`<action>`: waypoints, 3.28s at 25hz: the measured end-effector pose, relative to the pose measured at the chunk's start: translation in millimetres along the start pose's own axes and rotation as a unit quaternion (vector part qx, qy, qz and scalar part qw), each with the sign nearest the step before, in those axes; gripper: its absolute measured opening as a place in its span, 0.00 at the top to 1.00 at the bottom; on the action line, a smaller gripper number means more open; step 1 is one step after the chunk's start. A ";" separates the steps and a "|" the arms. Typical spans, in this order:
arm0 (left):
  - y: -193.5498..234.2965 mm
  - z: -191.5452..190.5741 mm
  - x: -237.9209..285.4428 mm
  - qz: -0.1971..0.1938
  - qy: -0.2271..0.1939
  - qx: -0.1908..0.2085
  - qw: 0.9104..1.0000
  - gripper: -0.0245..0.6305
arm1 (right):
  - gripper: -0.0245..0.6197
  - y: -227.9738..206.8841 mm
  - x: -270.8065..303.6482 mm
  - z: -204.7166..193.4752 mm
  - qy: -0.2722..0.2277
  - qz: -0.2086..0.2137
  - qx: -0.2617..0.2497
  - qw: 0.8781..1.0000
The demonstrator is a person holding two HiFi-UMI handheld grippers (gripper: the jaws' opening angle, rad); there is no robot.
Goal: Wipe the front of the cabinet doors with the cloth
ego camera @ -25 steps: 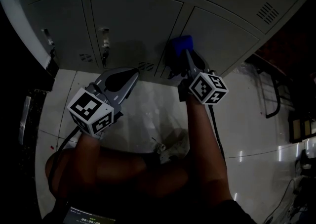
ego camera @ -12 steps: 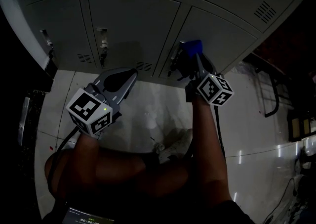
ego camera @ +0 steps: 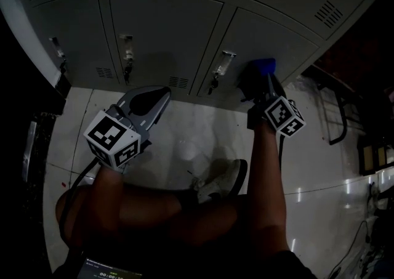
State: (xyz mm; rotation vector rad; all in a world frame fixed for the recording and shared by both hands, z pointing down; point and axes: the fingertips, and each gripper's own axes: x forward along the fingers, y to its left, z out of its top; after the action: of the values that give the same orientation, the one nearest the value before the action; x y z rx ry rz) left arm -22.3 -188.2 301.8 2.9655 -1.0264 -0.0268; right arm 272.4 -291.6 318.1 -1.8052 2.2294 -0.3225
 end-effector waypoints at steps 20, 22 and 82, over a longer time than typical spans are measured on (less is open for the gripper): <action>-2.1 -2.4 2.3 0.001 0.006 -0.002 1.000 0.95 | 0.87 -105.6 -44.8 39.2 -0.058 -0.127 0.047 0.989; -1.6 -2.3 2.1 0.000 0.004 -0.002 1.000 0.95 | 0.87 -97.0 -44.1 42.2 -0.059 -0.116 0.042 0.991; -0.5 -5.9 0.9 -0.001 0.006 -0.002 1.000 0.95 | 0.87 -73.7 -20.7 -34.4 0.042 -0.124 -0.038 0.991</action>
State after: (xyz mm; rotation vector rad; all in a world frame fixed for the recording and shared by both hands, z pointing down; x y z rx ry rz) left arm -21.2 -188.4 307.7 2.9598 -1.0213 -0.0097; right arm 333.1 -286.1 375.9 -2.1538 2.0973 -0.3706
